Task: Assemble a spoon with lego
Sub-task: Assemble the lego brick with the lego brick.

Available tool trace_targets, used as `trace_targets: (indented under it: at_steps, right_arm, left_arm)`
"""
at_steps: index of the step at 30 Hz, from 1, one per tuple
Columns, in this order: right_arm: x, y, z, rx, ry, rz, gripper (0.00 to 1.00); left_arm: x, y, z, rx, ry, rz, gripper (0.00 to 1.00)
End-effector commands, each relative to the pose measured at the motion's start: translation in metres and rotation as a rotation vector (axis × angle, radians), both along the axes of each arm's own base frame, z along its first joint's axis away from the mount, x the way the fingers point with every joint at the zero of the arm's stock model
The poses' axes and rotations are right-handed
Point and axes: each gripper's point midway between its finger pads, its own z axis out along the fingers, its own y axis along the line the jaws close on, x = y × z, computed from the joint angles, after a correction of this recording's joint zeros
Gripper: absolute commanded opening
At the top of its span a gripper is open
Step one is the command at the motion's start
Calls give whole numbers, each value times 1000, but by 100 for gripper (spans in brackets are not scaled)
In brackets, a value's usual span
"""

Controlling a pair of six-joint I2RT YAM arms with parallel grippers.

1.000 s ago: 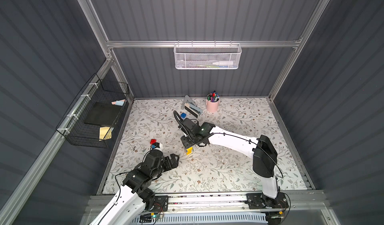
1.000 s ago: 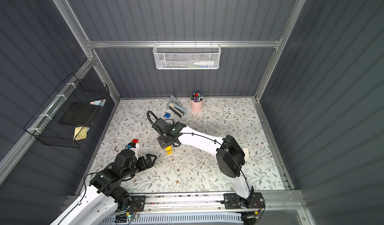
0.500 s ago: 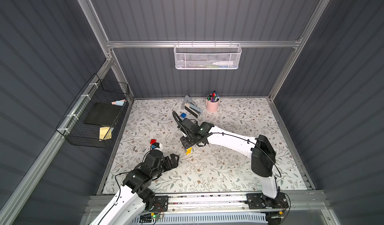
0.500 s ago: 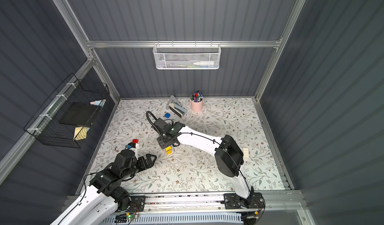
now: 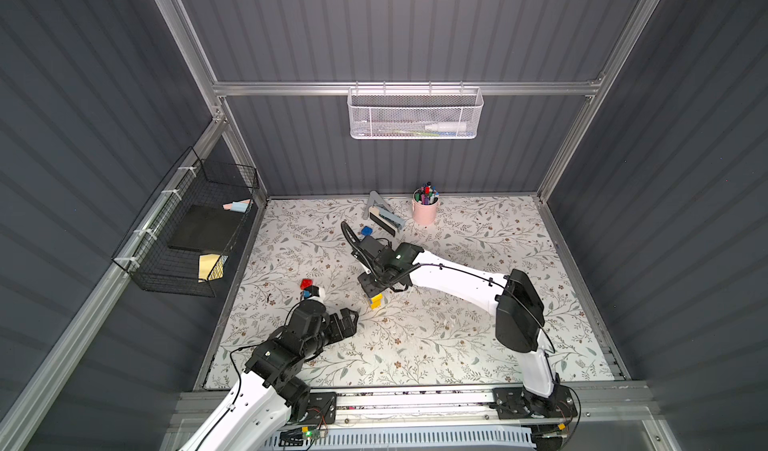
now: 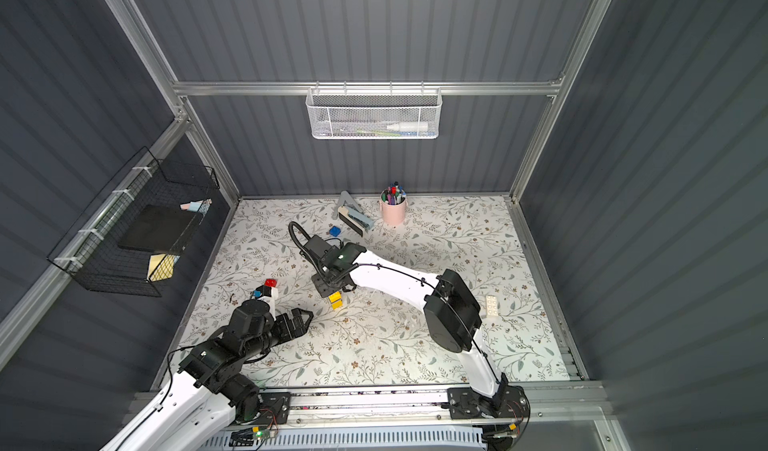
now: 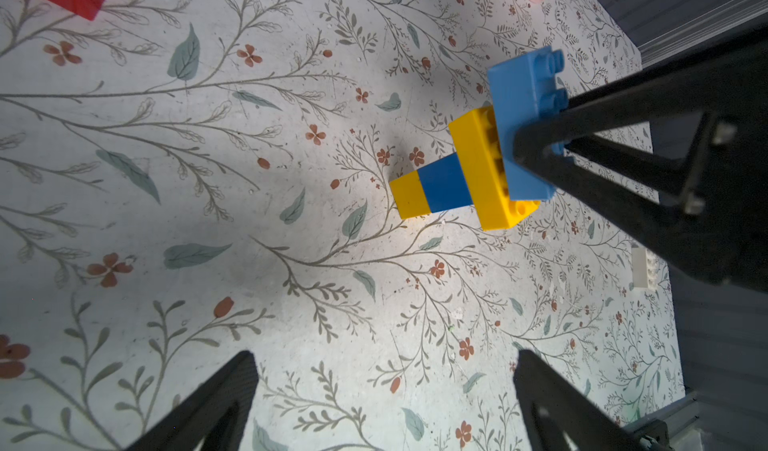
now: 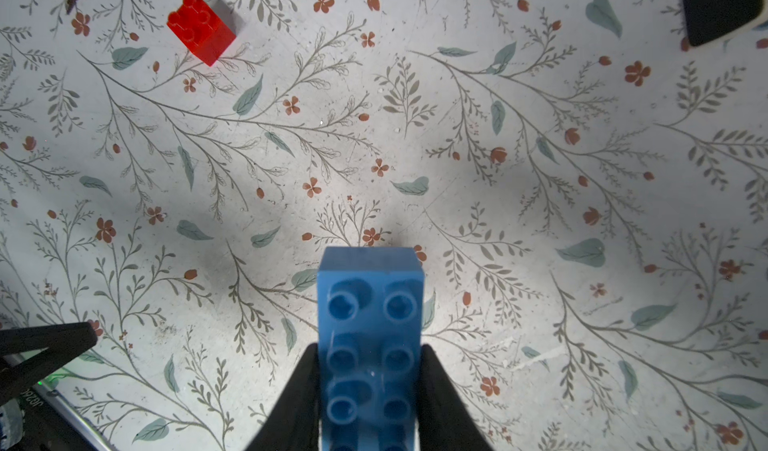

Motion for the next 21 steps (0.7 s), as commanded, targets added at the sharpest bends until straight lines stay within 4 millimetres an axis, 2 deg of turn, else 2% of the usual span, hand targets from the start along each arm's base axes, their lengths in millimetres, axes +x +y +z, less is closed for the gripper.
trace_targets:
  at_steps: [1, 7, 14, 21]
  right_arm:
    - [-6, -17, -28, -112, 59, -20, 7]
    - [-11, -21, -42, -150, 101, -41, 7]
    - [-16, -36, -61, -236, 158, -119, 5]
    - [-18, -39, -66, -245, 161, -167, 5]
  left_arm:
    - [-3, 3, -3, 17, 9, 6, 99]
    - [-2, 3, -3, 19, 11, 5, 99]
    - [-3, 3, -2, 19, 7, 5, 99]
    - [-3, 3, -3, 21, 11, 4, 99]
